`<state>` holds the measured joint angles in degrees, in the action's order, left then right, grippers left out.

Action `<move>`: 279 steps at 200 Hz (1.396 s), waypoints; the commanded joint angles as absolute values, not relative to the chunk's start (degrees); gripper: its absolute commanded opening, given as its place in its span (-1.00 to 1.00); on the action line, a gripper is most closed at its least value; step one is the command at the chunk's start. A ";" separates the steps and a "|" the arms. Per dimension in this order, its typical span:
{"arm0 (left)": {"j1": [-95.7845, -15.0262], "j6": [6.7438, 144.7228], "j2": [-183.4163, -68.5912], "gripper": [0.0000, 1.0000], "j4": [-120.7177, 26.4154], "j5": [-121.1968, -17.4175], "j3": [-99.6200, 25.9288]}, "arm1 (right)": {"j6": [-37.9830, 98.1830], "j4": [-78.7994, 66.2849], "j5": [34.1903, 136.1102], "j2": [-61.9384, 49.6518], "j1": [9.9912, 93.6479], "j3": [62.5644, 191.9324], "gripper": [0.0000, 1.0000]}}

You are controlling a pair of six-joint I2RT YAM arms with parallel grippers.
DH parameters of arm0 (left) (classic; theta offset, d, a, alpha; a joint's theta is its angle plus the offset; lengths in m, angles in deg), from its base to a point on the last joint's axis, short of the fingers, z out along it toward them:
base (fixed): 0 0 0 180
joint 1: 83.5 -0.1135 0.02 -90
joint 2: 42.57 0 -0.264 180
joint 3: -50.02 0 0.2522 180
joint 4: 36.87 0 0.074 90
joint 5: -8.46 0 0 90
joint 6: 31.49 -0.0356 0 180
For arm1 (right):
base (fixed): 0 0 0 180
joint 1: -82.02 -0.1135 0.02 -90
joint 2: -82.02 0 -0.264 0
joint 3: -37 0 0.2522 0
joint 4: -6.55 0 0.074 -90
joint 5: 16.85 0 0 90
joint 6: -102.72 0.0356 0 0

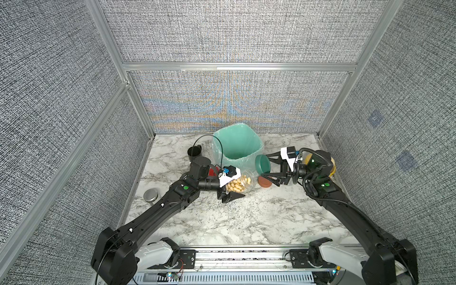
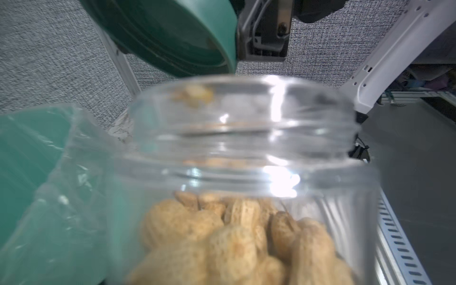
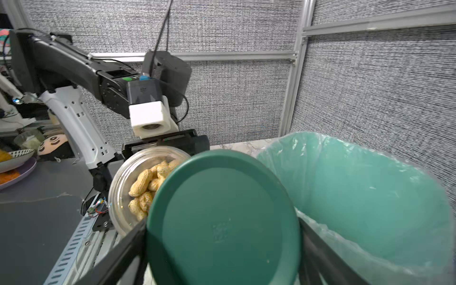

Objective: Empty moldy peanuts from jars
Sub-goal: Move the trash bin to the center of the board, then pour the moldy peanuts from the jar into the trash bin.

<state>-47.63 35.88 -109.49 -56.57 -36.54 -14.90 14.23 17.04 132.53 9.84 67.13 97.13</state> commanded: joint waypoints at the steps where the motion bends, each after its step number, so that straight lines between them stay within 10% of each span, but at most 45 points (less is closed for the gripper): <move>1: -48.72 32.94 -107.90 -1.00 -58.44 -41.82 -17.58 | 21.22 20.15 120.48 11.21 67.58 97.08 0.16; 83: -54.99 21.90 -114.52 -1.00 -74.92 -53.81 -38.62 | 28.49 13.51 96.54 2.19 70.93 104.55 0.09; 183: -57.75 -3.25 -133.37 -1.00 -85.74 -66.36 -62.96 | 29.44 5.77 94.59 -19.39 65.74 117.19 0.01; 279: -57.75 -20.15 -142.59 -1.00 -90.20 -76.24 -69.87 | 29.30 7.82 96.35 -15.26 64.43 111.83 0.01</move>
